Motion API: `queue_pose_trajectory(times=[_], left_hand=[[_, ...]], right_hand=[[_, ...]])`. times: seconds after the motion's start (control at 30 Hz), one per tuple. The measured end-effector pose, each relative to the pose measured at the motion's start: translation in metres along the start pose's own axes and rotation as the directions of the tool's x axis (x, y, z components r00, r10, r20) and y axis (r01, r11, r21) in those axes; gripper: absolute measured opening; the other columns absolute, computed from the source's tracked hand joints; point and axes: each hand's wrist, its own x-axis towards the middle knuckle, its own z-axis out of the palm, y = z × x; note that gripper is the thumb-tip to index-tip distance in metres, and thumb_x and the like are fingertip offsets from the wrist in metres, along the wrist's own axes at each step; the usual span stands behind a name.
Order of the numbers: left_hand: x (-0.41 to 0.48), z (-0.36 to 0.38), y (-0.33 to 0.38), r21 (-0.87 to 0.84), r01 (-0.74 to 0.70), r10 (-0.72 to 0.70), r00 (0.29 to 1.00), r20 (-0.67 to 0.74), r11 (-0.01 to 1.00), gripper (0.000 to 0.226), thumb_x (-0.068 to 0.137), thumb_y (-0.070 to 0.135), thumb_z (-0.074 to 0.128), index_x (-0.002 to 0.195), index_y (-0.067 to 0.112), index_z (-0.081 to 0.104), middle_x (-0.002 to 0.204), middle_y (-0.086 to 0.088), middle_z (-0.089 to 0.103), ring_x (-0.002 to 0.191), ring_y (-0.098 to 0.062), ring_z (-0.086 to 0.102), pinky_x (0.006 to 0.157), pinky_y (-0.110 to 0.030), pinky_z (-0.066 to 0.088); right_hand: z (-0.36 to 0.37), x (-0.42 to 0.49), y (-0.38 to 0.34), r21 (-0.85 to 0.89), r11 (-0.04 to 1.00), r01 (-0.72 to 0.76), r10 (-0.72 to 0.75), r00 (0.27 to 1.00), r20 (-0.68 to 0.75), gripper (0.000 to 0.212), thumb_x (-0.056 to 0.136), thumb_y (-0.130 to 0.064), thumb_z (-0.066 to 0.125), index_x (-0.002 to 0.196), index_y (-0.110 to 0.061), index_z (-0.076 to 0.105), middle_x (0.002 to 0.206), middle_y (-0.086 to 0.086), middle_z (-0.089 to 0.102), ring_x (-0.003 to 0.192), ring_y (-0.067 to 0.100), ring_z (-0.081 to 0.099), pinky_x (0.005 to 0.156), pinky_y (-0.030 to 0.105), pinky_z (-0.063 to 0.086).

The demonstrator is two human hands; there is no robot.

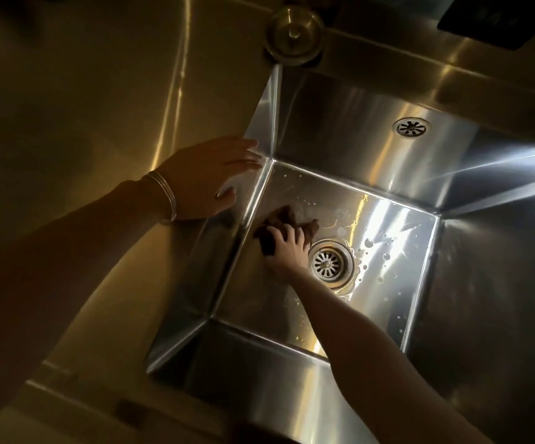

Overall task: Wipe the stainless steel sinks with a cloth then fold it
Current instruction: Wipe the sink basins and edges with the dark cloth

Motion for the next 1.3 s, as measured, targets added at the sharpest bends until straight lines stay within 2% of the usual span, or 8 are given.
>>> queue_pose_trajectory(times=[0.17,0.33,0.47,0.7,0.9,1.07,1.23,1.3], left_hand=[[0.003,0.004,-0.004,-0.058,0.029,-0.03,1.0,-0.007,0.998,0.057,0.08,0.034,0.04,0.13,0.008,0.051,0.14,-0.016,0.045,0.131,-0.026,0.035,0.106,-0.031,0.024],[0.009,0.014,0.004,-0.142,0.053,-0.063,0.996,-0.069,0.989,0.054,0.079,0.026,0.044,0.127,0.003,0.053,0.136,-0.015,0.049,0.132,-0.02,0.027,0.115,-0.018,0.003],[0.009,0.018,0.002,-0.112,0.049,-0.06,0.993,-0.097,0.992,0.052,0.08,0.021,0.042,0.129,0.006,0.051,0.138,-0.012,0.047,0.134,-0.019,0.029,0.116,-0.022,0.007],[0.009,0.022,0.002,-0.128,0.056,-0.072,0.989,-0.129,0.99,0.051,0.08,0.018,0.038,0.126,0.006,0.056,0.136,-0.011,0.051,0.132,-0.017,0.032,0.117,-0.025,0.01],[0.007,0.023,0.001,-0.121,0.036,-0.05,0.992,-0.113,0.992,0.05,0.078,0.015,0.04,0.124,0.005,0.058,0.135,-0.011,0.051,0.133,-0.019,0.036,0.117,-0.034,0.017],[0.007,0.022,0.001,-0.102,0.046,-0.056,0.994,-0.099,0.994,0.051,0.078,0.016,0.039,0.124,0.005,0.057,0.138,-0.012,0.048,0.132,-0.02,0.035,0.117,-0.034,0.016],[0.007,0.022,0.002,-0.124,0.04,-0.054,0.992,-0.115,0.991,0.05,0.077,0.018,0.04,0.12,0.004,0.06,0.133,-0.014,0.053,0.13,-0.021,0.036,0.116,-0.033,0.016],[0.007,0.021,0.002,-0.119,0.033,-0.047,0.992,-0.117,0.992,0.049,0.078,0.018,0.04,0.12,0.003,0.06,0.132,-0.015,0.053,0.129,-0.022,0.036,0.116,-0.032,0.015]], right_hand=[[-0.007,0.005,0.013,-0.299,0.873,0.384,-0.347,0.922,0.171,0.054,0.09,-0.04,0.055,0.139,-0.037,0.034,0.155,-0.001,0.014,0.142,0.043,-0.001,0.108,0.068,0.013],[-0.033,0.035,0.016,0.062,0.995,-0.084,0.087,0.995,-0.047,0.051,0.089,-0.045,0.054,0.135,-0.033,0.037,0.155,0.002,0.013,0.141,0.046,-0.001,0.107,0.071,0.009],[-0.057,0.052,0.029,-0.335,0.903,0.27,-0.253,0.963,0.093,0.057,0.086,-0.044,0.058,0.138,-0.038,0.035,0.155,-0.002,0.014,0.142,0.042,0.001,0.106,0.072,0.01],[-0.079,0.12,0.015,-0.459,0.795,0.396,-0.363,0.917,0.162,0.081,0.081,-0.046,0.064,0.146,-0.044,0.015,0.158,-0.006,0.004,0.143,0.038,0.002,0.108,0.069,0.012],[-0.059,0.086,0.027,0.003,0.987,-0.164,0.161,0.966,-0.204,0.074,0.079,-0.047,0.061,0.143,-0.037,0.025,0.156,0.006,0.014,0.141,0.039,0.008,0.111,0.063,0.005],[-0.054,0.07,0.052,-0.372,0.863,0.343,-0.363,0.932,0.017,0.075,0.078,-0.05,0.06,0.144,-0.042,0.025,0.154,0.004,0.02,0.139,0.039,0.015,0.111,0.061,0.01],[-0.049,0.072,0.054,0.045,0.969,-0.243,0.246,0.933,-0.262,0.074,0.077,-0.047,0.06,0.143,-0.038,0.028,0.154,0.007,0.021,0.14,0.039,0.012,0.111,0.061,0.014],[-0.039,0.059,0.059,-0.106,0.992,-0.071,0.044,0.97,-0.239,0.074,0.077,-0.046,0.06,0.143,-0.037,0.028,0.153,0.009,0.023,0.139,0.041,0.013,0.108,0.063,0.016]])
